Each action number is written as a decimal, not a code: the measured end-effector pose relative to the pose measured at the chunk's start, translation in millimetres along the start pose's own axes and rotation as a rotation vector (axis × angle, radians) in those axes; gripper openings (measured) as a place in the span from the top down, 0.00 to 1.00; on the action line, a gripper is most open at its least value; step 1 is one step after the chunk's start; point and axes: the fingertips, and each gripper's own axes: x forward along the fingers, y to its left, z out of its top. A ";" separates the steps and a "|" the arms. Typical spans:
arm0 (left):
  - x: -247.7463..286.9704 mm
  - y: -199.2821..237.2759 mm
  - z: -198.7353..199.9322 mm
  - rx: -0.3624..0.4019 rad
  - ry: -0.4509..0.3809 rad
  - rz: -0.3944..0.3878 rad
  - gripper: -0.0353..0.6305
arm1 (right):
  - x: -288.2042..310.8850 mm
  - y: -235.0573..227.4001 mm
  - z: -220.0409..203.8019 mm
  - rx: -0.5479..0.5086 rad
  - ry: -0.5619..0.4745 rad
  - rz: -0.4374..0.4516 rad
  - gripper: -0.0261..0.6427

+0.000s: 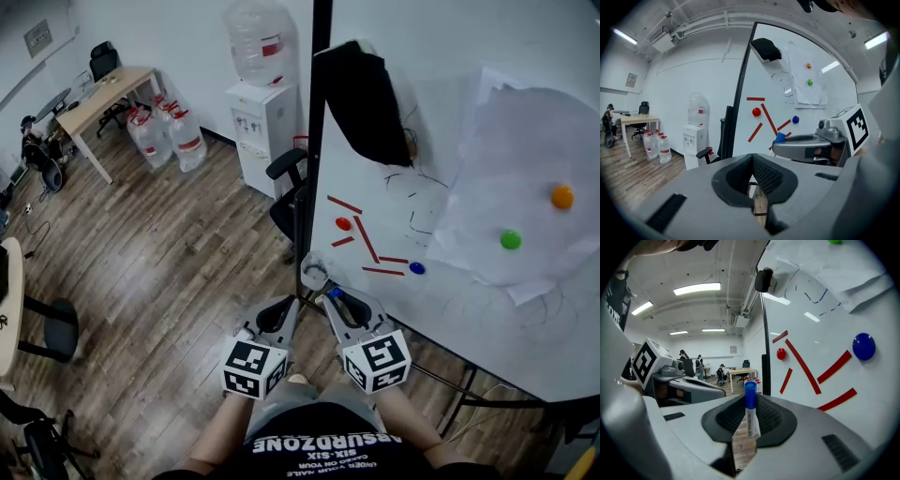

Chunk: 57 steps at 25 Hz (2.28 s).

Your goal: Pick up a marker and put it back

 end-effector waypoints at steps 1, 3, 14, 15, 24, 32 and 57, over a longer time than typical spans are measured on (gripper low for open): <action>0.9 -2.3 -0.9 0.000 0.003 -0.005 0.94 | 0.8 0.3 -3.4 0.000 0.007 0.001 0.87; 2.6 -6.5 -3.1 0.000 0.008 -0.012 0.94 | 2.6 0.5 -11.9 0.002 0.026 0.003 0.87; 5.1 -11.3 -12.6 -0.005 0.026 -0.015 0.94 | 1.9 5.7 -44.7 0.013 0.105 0.014 0.87; 4.8 -10.8 -13.6 -0.006 0.028 -0.013 0.94 | 2.2 6.8 -46.0 0.014 0.108 0.017 0.87; 2.7 -8.6 -17.7 -0.015 0.032 -0.007 0.94 | 2.7 9.9 -45.5 0.006 0.109 0.022 0.87; 1.6 -10.3 -17.1 -0.016 0.027 -0.015 0.94 | 1.1 11.0 -43.5 0.003 0.106 0.016 0.87; -7.5 -7.9 -14.7 -0.021 0.014 -0.003 0.94 | -22.2 -1.4 27.1 0.029 -0.059 -0.017 0.87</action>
